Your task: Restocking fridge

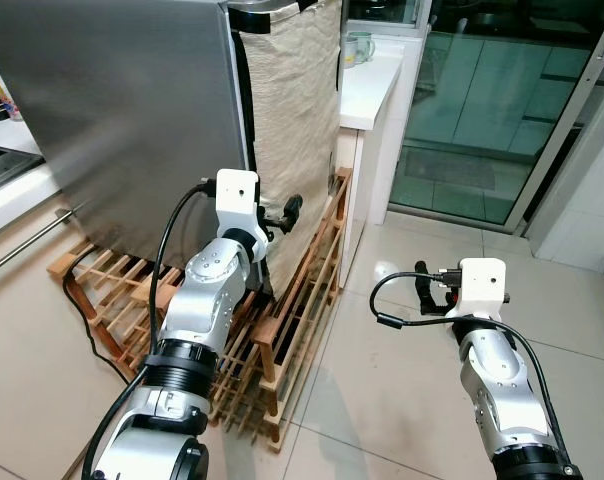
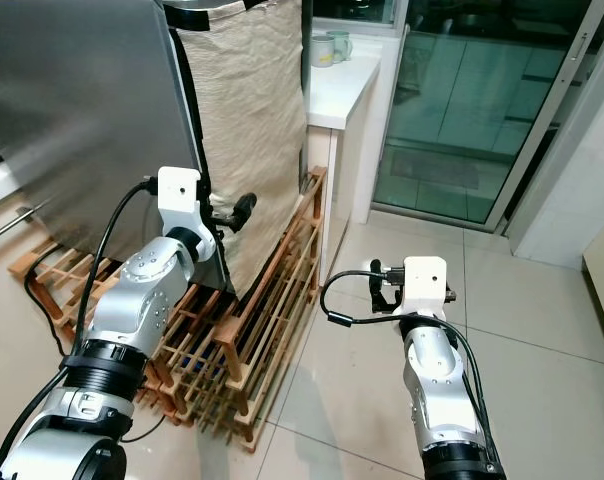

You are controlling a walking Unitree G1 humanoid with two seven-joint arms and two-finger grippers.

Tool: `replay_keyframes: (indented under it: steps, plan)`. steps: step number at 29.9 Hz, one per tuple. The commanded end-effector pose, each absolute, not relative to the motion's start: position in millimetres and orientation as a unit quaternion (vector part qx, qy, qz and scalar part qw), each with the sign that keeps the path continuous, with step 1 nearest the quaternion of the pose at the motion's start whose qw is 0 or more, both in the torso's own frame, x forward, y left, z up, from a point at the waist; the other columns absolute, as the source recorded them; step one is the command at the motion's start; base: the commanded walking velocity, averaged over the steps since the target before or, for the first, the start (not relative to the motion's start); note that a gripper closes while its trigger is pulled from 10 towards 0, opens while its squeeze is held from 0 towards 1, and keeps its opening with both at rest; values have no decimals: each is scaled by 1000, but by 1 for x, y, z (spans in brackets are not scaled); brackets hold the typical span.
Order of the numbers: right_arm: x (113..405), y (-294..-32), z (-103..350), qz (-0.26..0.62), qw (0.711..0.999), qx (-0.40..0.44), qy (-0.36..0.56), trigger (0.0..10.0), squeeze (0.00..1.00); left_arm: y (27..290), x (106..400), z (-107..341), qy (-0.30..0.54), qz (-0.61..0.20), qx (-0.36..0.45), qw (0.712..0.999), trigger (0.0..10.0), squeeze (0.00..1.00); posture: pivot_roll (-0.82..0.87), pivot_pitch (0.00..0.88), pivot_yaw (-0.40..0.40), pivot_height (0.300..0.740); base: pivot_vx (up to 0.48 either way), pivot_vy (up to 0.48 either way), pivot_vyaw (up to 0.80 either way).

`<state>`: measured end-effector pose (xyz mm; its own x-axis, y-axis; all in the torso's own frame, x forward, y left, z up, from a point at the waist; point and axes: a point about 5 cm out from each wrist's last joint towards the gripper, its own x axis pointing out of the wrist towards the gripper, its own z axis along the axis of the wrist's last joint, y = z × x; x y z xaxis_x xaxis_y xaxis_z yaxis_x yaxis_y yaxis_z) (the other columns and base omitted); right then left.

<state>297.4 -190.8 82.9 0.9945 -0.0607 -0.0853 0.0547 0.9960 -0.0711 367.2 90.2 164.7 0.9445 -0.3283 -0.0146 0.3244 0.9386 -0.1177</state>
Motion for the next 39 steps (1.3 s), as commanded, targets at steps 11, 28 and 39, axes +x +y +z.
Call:
replay_keyframes:
  steps: [11,28,39]
  plan:
    - [295,-183,84,-7,998,-35,46,10000,0,-53,342,213,-19,-462,-153,874,10000,0,-175,0,69,728,0,0,0]
    - [277,-179,74,32,996,-38,77,10000,0,-87,312,231,-35,-571,-224,789,10000,0,-208,0,66,728,0,0,0]
    - [274,-168,71,72,993,-27,94,10000,0,40,320,220,-71,-455,-194,866,10000,0,-136,0,52,728,0,0,0]
